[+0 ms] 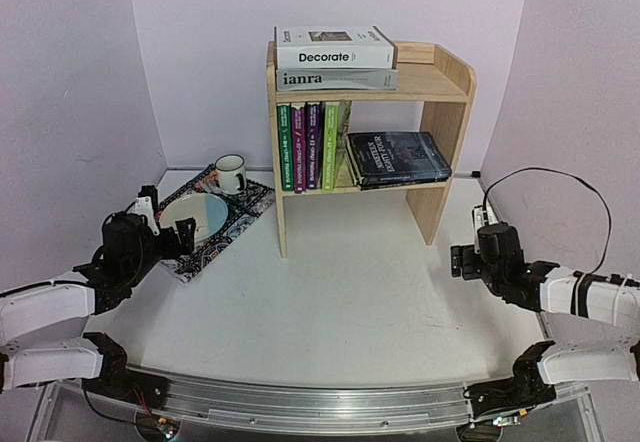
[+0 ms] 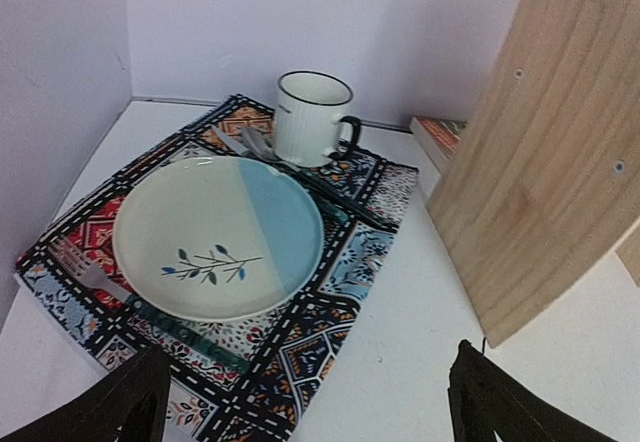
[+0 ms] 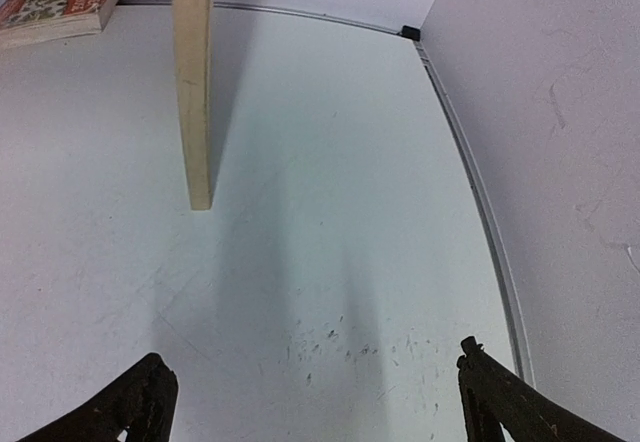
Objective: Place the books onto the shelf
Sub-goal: Reset both arms
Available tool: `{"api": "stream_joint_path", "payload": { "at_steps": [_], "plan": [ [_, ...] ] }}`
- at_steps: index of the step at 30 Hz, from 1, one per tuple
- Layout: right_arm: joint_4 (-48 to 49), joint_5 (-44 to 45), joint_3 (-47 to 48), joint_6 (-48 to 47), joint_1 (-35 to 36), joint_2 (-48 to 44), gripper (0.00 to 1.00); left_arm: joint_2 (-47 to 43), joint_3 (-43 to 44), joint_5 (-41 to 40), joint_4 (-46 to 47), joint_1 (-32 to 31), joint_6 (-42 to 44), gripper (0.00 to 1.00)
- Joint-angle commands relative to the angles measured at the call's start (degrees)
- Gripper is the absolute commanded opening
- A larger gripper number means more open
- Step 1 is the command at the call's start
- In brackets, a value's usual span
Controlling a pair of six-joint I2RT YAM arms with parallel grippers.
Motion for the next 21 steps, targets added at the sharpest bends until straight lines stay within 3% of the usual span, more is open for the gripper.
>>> {"api": "stream_joint_path", "payload": {
  "at_steps": [1,4,7,11,14,21],
  "plan": [
    [9.0,4.0,-4.2,-5.5,-4.4,-1.8,0.98,1.0,-4.0,-13.0,11.9,0.4,1.0,0.98],
    [12.1,2.0,-6.7,-3.1,-9.0,-2.3,0.98,1.3,-6.6,-15.5,16.9,2.6,2.9,0.99],
    [13.3,-1.7,-7.8,-1.5,-13.6,-1.1,0.98,1.4,-8.8,-13.0,21.3,8.4,6.0,0.98],
    [24.1,-2.4,-12.2,-3.1,-15.7,1.9,0.98,3.0,-11.8,-10.4,27.9,13.0,11.3,0.99],
    [34.7,-7.7,-15.6,-4.8,-17.8,5.7,0.98,7.4,-12.3,-8.9,31.5,13.7,14.5,1.00],
    [41.2,-13.3,-12.5,-5.2,-20.8,17.6,0.98,21.5,-11.4,-6.8,42.9,15.8,18.4,1.00]
  ]
}}
